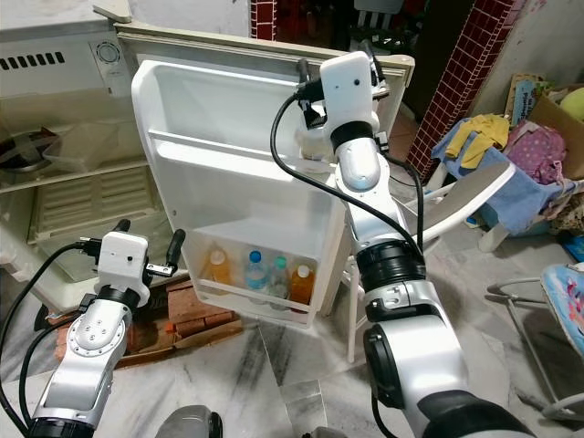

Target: Restocking fridge

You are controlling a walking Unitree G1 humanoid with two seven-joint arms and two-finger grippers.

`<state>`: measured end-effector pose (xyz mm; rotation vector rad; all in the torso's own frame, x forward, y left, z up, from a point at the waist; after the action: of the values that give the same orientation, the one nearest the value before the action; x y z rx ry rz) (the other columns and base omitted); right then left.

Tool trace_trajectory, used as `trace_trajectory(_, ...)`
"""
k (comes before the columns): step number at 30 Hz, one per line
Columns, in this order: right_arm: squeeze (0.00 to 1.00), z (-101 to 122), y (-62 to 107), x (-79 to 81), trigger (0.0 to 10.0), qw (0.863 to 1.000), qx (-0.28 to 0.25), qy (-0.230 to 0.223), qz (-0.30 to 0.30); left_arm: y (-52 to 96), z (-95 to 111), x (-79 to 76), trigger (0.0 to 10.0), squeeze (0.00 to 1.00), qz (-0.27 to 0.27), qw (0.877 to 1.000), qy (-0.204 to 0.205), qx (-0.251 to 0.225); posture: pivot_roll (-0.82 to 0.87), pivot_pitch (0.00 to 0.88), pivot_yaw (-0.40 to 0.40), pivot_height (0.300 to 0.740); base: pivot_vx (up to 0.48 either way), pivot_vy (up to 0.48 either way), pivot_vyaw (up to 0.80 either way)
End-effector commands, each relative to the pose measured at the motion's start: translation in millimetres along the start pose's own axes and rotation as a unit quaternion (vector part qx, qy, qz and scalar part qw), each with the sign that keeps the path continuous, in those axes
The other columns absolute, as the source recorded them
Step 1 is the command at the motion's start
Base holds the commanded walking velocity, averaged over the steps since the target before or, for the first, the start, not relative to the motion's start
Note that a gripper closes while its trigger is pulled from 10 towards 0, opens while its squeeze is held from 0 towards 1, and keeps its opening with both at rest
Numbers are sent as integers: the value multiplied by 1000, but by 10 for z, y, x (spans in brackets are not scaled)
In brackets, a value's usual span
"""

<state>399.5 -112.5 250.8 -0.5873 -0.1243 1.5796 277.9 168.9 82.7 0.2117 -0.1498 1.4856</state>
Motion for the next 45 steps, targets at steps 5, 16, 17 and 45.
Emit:
trace_trajectory(5,1000,34,25,-20,10000,999,-24,-6,-21,21,3,-10,10000,0,-3,1000,-6,3,135,7,-49,740,0,0,0)
trace_trajectory(16,1000,309,178,91,10000,986,-90,-101,100,21,-1,-6,10000,0,-4,1000,-6,3,129,6,-48,740,0,0,0)
trace_trajectory(17,925,320,200,84,10000,985,-92,-102,107,19,-1,-4,10000,0,-3,1000,-6,3,128,6,-47,740,0,0,0)
trace_trajectory(45,0,252,1276,477,10000,817,32,-241,523,-59,30,34,10000,0,-5,1000,-12,-5,122,0,-30,740,0,0,0)
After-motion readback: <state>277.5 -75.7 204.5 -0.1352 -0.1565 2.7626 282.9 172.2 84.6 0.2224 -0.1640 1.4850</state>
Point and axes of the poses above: a point about 5 cm out from each wrist's last joint towards the gripper, its own y axis pointing back from the gripper into the wrist, its own z axis along the axis of the wrist's last joint, x = y × z, the point moved 2 cm from there along -y, pointing out of the wrist towards the gripper, and after that the axes turned 2 degrees about y, right-handed, at the moved point
